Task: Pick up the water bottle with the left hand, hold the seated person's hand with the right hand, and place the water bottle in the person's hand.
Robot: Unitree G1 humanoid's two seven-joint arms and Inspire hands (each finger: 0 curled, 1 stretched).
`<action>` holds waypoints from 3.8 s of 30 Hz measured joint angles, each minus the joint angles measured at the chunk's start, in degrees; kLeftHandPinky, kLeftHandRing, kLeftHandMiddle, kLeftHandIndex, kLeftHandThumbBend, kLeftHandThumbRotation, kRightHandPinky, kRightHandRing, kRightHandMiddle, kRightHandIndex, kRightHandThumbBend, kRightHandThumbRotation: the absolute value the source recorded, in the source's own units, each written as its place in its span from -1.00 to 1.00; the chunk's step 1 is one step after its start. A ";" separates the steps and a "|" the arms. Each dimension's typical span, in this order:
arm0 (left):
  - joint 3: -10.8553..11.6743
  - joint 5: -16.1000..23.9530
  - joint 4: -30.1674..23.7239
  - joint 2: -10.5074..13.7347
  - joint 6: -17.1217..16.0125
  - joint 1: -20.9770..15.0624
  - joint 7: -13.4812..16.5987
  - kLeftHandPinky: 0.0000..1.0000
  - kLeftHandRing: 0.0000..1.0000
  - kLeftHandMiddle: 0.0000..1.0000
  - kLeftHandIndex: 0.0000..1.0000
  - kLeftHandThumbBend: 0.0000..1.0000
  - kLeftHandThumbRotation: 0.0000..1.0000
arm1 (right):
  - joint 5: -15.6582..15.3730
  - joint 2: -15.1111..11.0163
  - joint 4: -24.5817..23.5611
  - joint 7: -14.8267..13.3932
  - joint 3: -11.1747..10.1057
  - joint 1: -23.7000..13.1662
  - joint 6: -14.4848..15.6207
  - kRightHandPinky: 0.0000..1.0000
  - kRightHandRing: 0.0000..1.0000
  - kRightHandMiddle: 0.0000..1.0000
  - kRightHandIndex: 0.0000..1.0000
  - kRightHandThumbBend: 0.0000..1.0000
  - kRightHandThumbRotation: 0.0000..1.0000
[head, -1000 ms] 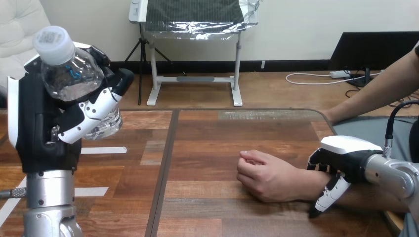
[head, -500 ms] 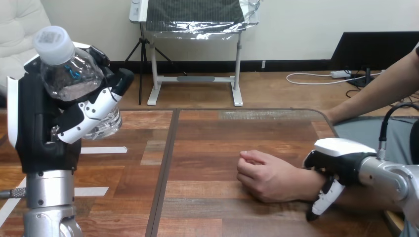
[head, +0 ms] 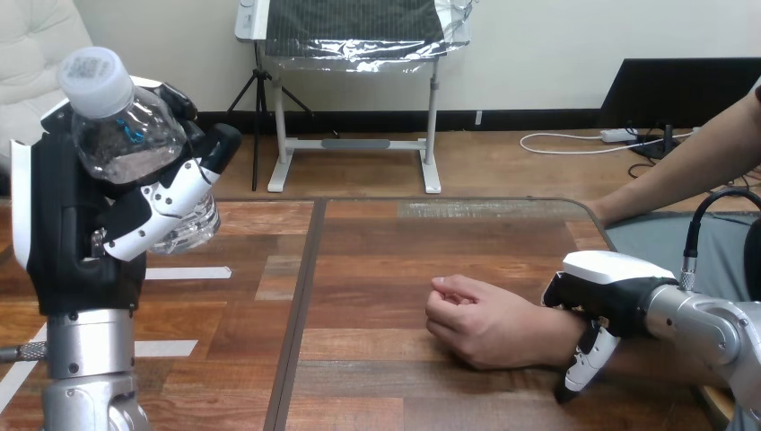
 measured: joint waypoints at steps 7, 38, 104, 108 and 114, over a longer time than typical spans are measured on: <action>-0.03 -0.72 0.00 -0.01 0.00 0.00 -0.15 -0.56 -0.45 -0.32 -0.19 0.13 -1.00 | 0.24 0.00 -0.01 0.00 -0.13 0.06 -0.07 -0.63 -0.51 -0.37 -0.31 0.77 -1.00; -0.39 -0.65 0.00 -0.42 0.00 0.00 -0.83 -0.57 -0.45 -0.32 -0.20 0.09 -1.00 | 0.82 -0.72 -1.07 -0.28 -1.86 1.30 -0.83 -0.68 -0.58 -0.46 -0.42 0.73 -0.98; -0.82 0.34 2.58 -1.32 0.93 -0.70 -0.61 -0.55 -0.44 -0.32 -0.19 0.09 -1.00 | 7.79 -3.31 -2.86 5.65 -5.84 -2.53 -0.97 -0.69 -0.60 -0.47 -0.45 0.76 -0.81; -0.87 1.17 3.83 -1.31 1.33 -1.57 -0.61 -0.55 -0.43 -0.32 -0.19 0.09 -1.00 | 8.15 -3.31 -3.01 5.82 -6.00 -2.96 -0.95 -0.68 -0.60 -0.47 -0.45 0.76 -0.80; -1.02 2.00 7.01 -1.25 1.56 -3.64 -0.74 -0.54 -0.43 -0.32 -0.20 0.10 -1.00 | 9.02 -3.32 -3.14 5.95 -6.42 -3.45 -0.95 -0.67 -0.60 -0.47 -0.46 0.77 -0.74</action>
